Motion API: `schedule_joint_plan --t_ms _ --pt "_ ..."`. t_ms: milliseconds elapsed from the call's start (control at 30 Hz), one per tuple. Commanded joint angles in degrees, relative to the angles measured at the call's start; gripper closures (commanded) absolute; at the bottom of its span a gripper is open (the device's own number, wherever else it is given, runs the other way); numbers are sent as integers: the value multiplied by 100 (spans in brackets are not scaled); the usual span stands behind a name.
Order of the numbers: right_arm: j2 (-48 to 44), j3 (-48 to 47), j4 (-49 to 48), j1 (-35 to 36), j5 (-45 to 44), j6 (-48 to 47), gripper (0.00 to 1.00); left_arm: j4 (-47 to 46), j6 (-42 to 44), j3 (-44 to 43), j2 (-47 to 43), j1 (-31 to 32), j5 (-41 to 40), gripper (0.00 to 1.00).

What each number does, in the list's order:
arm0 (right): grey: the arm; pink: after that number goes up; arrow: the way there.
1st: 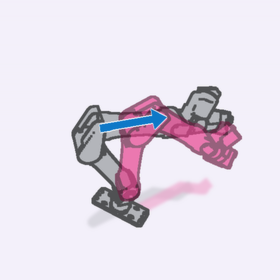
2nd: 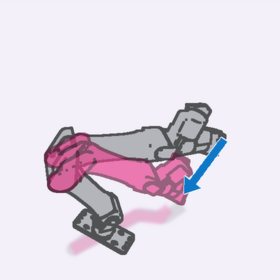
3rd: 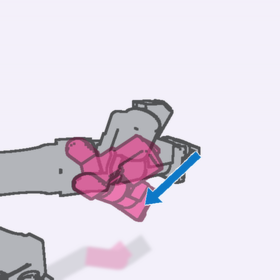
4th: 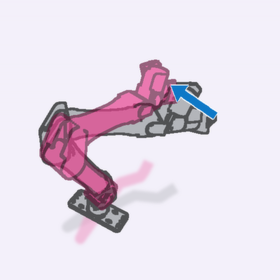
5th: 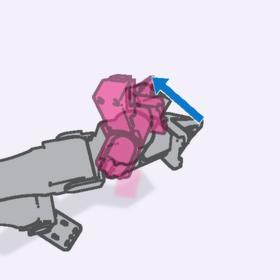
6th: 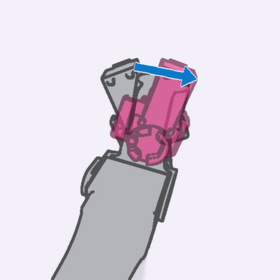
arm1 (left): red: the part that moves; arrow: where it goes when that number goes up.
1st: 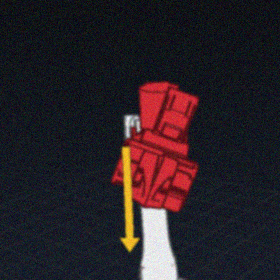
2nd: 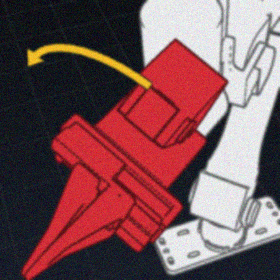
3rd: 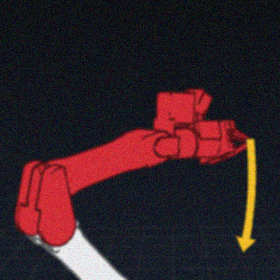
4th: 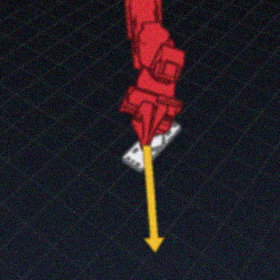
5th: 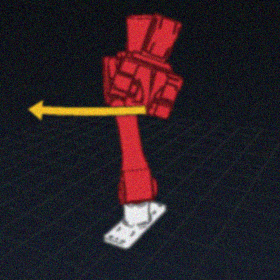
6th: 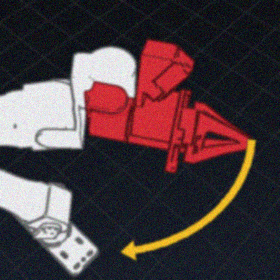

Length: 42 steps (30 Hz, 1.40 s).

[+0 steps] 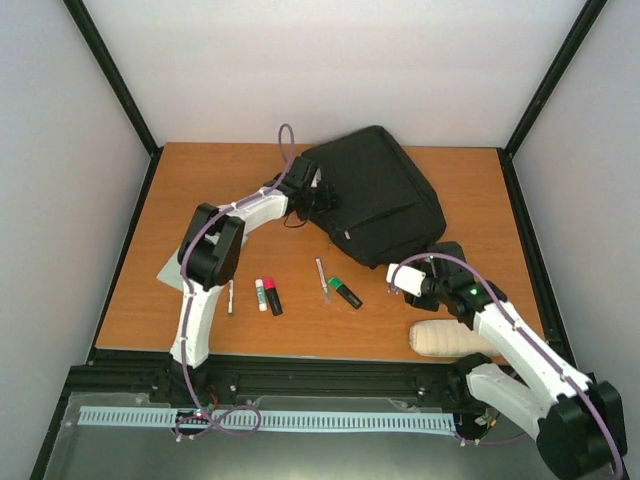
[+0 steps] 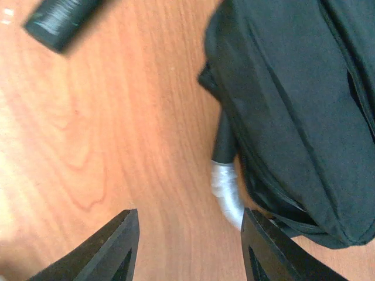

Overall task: Pack the student bag
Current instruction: Adjust the student bag at the center of the board.

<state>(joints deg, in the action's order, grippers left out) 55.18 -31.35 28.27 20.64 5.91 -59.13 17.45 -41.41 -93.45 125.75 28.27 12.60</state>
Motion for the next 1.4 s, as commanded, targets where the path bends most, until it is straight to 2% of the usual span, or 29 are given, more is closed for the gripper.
schedule_joint_plan --t_ms 0,133,233,367,467,633,733,933,1100,1367 --pt "-656 -119 1213 -17 518 245 51 373 496 -1085 621 128 338 17" --pt "-712 -413 977 -36 548 883 51 741 576 -1952 1306 244 416 21" --pt "-313 -732 703 -276 692 1254 53 814 564 -2348 1585 362 412 23" --pt "645 -1566 636 -1169 1432 1618 59 825 570 -2575 1674 492 495 25" --pt "1327 -2099 398 -1869 1785 2116 59 864 679 -2753 1666 612 520 27" --pt "2427 -2722 -280 -2325 1464 2598 57 1159 719 -3212 1868 813 556 28" --pt "3231 -2988 -617 -2363 945 2659 58 1134 615 -3220 1898 868 574 28" --pt "4080 -2967 -873 -2424 -36 2473 58 1125 597 -3056 1814 882 545 28" --pt "3859 -2359 -674 -2425 -227 2181 59 1129 638 -2966 1822 882 520 27" --pt "3430 -1460 3 -2275 -46 1927 62 1148 679 -3232 2098 1012 655 23"
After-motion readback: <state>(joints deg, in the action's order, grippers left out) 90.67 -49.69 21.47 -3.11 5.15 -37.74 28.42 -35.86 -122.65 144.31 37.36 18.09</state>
